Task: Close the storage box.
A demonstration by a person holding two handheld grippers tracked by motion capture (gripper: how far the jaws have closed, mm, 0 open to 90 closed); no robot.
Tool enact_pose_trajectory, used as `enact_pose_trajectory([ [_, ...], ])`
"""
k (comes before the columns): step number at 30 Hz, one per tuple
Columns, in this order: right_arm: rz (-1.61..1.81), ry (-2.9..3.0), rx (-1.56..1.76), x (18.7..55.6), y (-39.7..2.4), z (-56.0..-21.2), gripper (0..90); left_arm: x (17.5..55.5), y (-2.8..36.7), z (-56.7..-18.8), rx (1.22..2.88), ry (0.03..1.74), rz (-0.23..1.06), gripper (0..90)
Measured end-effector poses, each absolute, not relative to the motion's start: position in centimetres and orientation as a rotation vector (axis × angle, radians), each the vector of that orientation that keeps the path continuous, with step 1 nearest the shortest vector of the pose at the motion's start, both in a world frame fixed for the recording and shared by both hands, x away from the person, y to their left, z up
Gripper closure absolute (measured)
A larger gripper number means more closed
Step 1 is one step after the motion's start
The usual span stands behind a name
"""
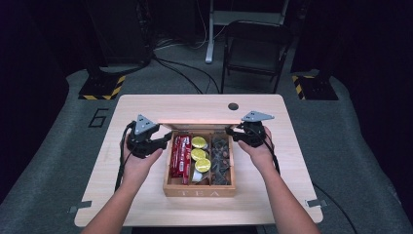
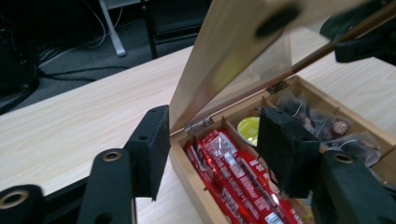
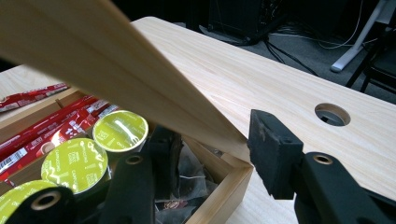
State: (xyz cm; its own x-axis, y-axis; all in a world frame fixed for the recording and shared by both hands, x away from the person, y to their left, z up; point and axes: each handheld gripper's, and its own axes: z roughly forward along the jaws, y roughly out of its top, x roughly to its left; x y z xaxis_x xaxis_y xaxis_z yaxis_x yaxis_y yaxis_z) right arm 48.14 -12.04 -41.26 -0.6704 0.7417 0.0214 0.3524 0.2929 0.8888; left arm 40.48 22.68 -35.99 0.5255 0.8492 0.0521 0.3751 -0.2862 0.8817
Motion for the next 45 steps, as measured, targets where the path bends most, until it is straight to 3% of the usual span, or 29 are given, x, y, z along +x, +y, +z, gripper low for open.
enact_pose_trajectory([
  [8,1.337,2.176,0.993,48.0,-12.0,-41.3,54.0,39.9,22.6,-34.4,1.845,0.977,0.738,50.8],
  [19,1.358,2.168,1.009,47.9,-12.2,-41.4,54.2,39.9,22.8,-33.7,1.861,0.969,0.723,60.5],
  [31,1.378,2.16,1.015,47.6,-12.6,-41.1,55.7,40.2,22.9,-33.6,1.854,0.972,0.71,61.0],
  [45,1.429,2.153,1.05,46.5,-13.5,-39.3,48.4,41.0,23.2,-33.2,1.841,0.988,0.663,60.6],
])
